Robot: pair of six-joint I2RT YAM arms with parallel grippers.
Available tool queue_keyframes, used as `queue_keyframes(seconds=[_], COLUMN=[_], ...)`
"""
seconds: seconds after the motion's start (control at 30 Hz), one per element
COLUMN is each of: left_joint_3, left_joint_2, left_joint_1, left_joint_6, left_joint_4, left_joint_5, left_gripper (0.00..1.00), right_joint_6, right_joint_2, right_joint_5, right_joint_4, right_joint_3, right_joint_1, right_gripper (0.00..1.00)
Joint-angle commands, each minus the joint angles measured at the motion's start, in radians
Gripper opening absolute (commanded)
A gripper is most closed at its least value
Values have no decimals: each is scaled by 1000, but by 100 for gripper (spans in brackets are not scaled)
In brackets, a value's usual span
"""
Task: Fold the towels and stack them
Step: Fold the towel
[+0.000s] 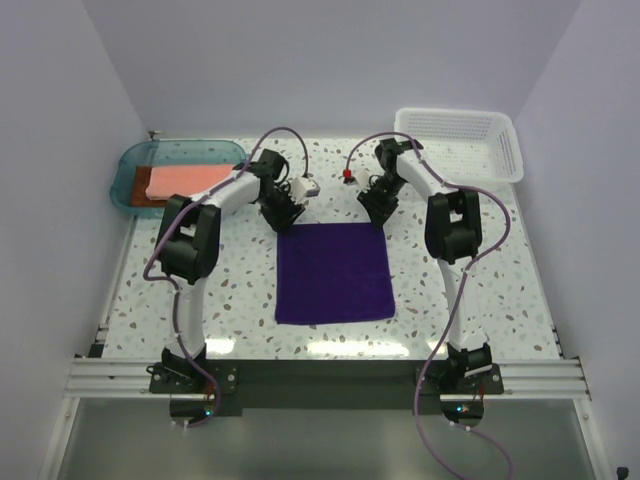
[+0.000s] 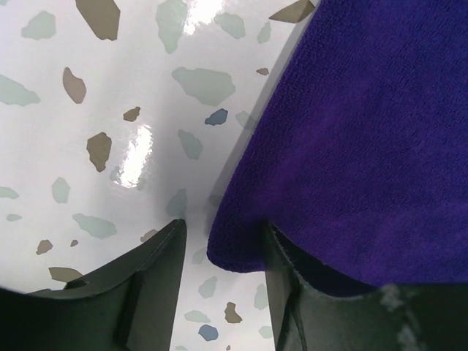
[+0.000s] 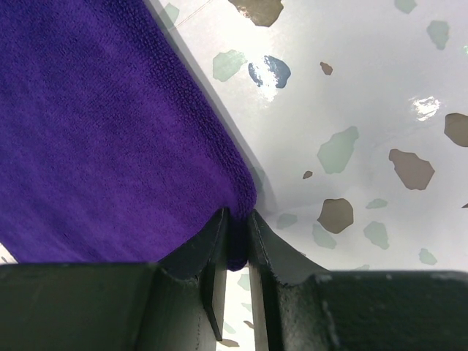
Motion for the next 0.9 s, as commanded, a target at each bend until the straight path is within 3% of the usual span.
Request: queue_keyframes(seconds=[0.0,0.43,0.6,0.73,0.77,0.87], left_joint_3=[1,-2,-5,-5,-7,10], left_joint_2=[16,85,139,147,147,145], left_joint_1=[12,13,13,13,15,18], left_joint_6=[17,19,25,36,37,42], left_joint_4=[-37,-55,-87,-100,-100,-104], left_joint_5=[15,13,16,7,1,-29], left_gripper=[50,46,37,22,14,1], right_joint_6=[-13,-7,-2,2,4,5], right_joint_2=[42,79,91,86,82,63], right_joint_5=[-12,-8,12,26,32,45], right_joint_4=[6,15,15,19,19,22], right_joint_3=[-16,-25,-25,-17,-16,-10], right_joint_1=[5,5,5,5,5,5], right_gripper=[20,18,13,3,0,0])
